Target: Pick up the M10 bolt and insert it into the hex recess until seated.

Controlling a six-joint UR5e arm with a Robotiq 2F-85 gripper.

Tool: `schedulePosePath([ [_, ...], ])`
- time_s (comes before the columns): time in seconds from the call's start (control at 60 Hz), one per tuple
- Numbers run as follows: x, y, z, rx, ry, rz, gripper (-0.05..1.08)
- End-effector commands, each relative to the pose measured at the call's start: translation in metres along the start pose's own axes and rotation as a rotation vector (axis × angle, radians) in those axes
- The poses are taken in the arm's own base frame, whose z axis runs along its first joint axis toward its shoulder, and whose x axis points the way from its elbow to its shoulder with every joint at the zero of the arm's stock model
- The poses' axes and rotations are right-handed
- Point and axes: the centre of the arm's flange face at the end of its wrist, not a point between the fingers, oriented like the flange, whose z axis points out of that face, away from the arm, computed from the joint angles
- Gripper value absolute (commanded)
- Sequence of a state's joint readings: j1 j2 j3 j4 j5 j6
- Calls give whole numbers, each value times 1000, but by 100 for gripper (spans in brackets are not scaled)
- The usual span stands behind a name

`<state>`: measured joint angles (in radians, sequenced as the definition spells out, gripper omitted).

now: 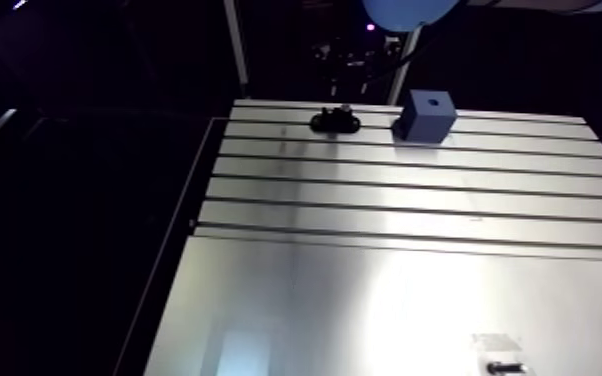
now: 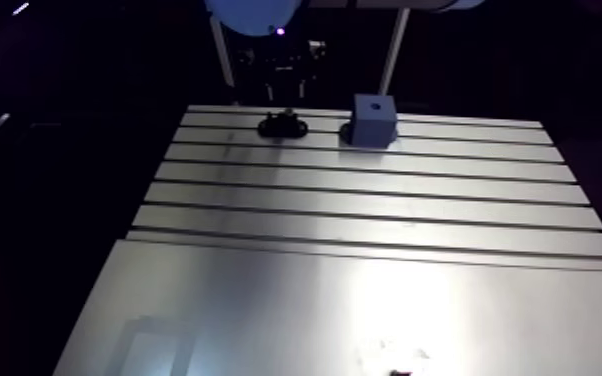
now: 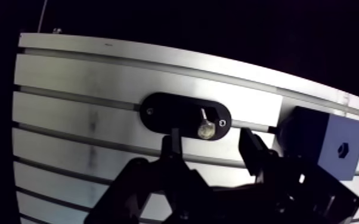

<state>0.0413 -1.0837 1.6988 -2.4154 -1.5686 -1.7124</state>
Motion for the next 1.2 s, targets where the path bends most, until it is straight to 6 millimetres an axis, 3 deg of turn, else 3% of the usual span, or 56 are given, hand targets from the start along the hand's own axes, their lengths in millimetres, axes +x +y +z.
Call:
schedulePosePath([
  [0.017,-2,0,12,1,-16,1,41],
  [0.867,-4,0,38,4,-41,1,46],
  [1.2,-3,0,38,3,-40,1,49],
])
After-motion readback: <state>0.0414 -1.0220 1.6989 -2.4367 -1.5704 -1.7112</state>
